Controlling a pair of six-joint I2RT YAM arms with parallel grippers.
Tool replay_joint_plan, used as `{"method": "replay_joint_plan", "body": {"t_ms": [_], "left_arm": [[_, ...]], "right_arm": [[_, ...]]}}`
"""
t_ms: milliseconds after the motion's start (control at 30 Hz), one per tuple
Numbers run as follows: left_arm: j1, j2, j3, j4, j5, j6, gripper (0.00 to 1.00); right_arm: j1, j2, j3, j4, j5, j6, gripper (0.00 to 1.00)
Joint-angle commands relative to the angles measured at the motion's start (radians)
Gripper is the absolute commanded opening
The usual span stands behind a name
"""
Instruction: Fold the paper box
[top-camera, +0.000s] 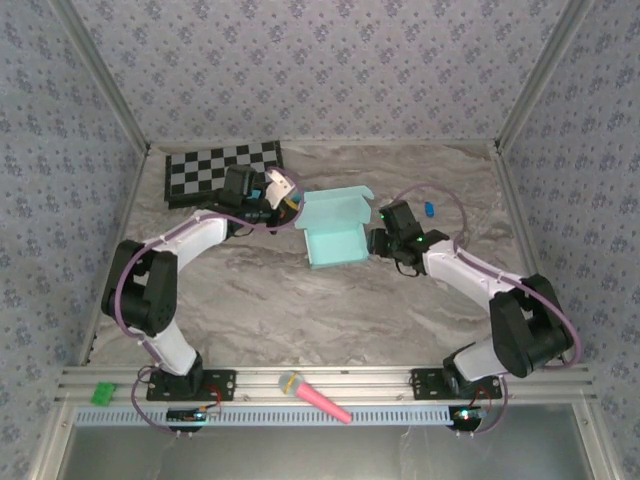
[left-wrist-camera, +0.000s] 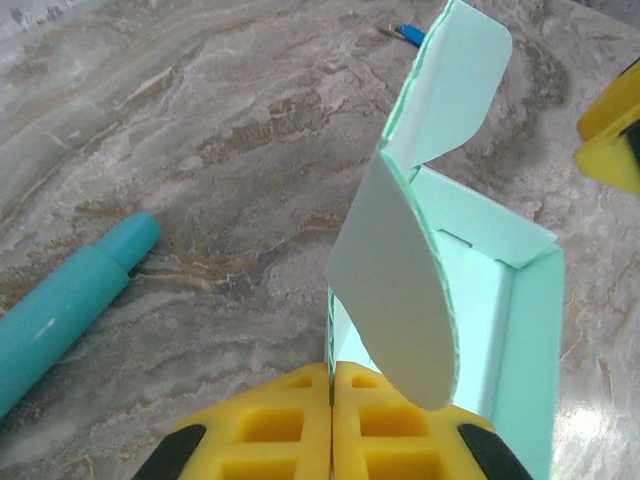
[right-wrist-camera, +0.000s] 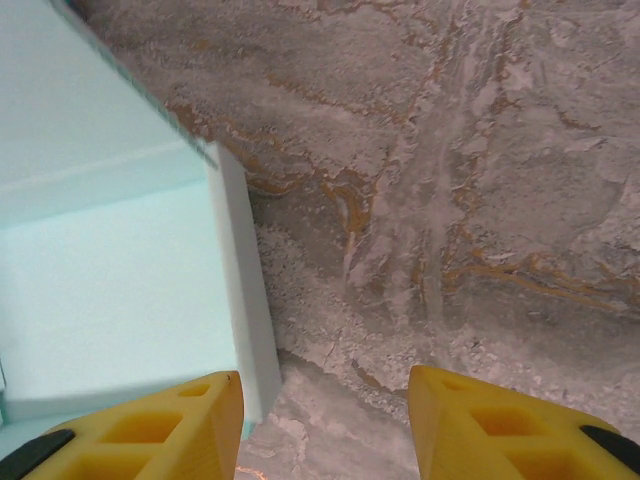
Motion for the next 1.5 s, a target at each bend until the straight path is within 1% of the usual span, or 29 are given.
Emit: {"method": "replay_joint_plan", "body": {"t_ms": [0, 67, 133, 200, 267, 333, 400, 467, 567, 667, 800, 867, 933, 1000, 1067, 1233, 1333, 1467], "left_arm": [[-0.006, 0.015, 0.038, -0.015, 0.024, 0.018, 0.13], [-0.006, 0.020, 0.039, -0.001, 0.008, 0.001, 0.22], [-0.006, 0.020, 0.041, 0.003, -0.011, -0.008, 0.35], [-0.006, 0.015, 0.040, 0.017, -0.037, -0.025, 0.38], [-0.006, -0.003, 0.027, 0.044, -0.069, -0.053, 0.47], [-0.006, -0.029, 0.013, 0.066, -0.090, -0.071, 0.52], [-0.004, -0.054, 0.009, 0.061, -0.099, -0.082, 0.55], [-0.004, -0.092, 0.011, 0.043, -0.107, -0.094, 0.61], [-0.004, -0.162, -0.005, 0.017, -0.127, -0.111, 0.62], [0.006, -0.244, -0.047, 0.017, -0.174, -0.148, 0.62], [0.027, -0.362, -0.089, -0.031, -0.297, -0.219, 0.63], [0.039, -0.418, -0.095, -0.089, -0.381, -0.268, 0.64], [0.061, -0.460, -0.088, -0.164, -0.431, -0.327, 0.64], [0.096, -0.500, -0.076, -0.242, -0.439, -0.399, 0.66], [0.131, -0.524, -0.055, -0.337, -0.430, -0.431, 0.69], [0.173, -0.533, -0.018, -0.510, -0.437, -0.407, 0.71], [0.178, -0.545, -0.033, -0.520, -0.431, -0.368, 0.73], [0.187, -0.569, -0.089, -0.460, -0.447, -0.386, 0.74]], "right_arm": [[-0.041, -0.039, -0.013, 0.002, -0.048, -0.013, 0.49], [-0.072, -0.049, -0.014, -0.004, -0.065, -0.022, 0.49], [-0.105, -0.057, -0.014, -0.012, -0.077, -0.033, 0.49], [-0.140, -0.060, -0.009, -0.023, -0.091, -0.051, 0.49], [-0.182, -0.059, -0.005, -0.036, -0.112, -0.076, 0.49], [-0.219, -0.054, 0.000, -0.045, -0.129, -0.101, 0.49], [-0.252, -0.041, 0.010, -0.061, -0.150, -0.130, 0.49], [-0.288, -0.021, 0.025, -0.077, -0.170, -0.152, 0.49], [-0.333, 0.010, 0.051, -0.092, -0.198, -0.179, 0.48], [-0.367, 0.042, 0.086, -0.110, -0.212, -0.204, 0.47], [-0.405, 0.092, 0.149, -0.148, -0.222, -0.240, 0.47], [-0.423, 0.115, 0.182, -0.163, -0.225, -0.254, 0.47], [-0.442, 0.139, 0.218, -0.176, -0.224, -0.267, 0.47], [-0.458, 0.176, 0.272, -0.210, -0.216, -0.275, 0.47], [-0.472, 0.232, 0.352, -0.261, -0.206, -0.309, 0.45], [-0.485, 0.357, 0.505, -0.336, -0.165, -0.347, 0.42], [-0.489, 0.434, 0.587, -0.393, -0.146, -0.393, 0.39], [-0.492, 0.547, 0.703, -0.452, -0.131, -0.454, 0.37]]}}
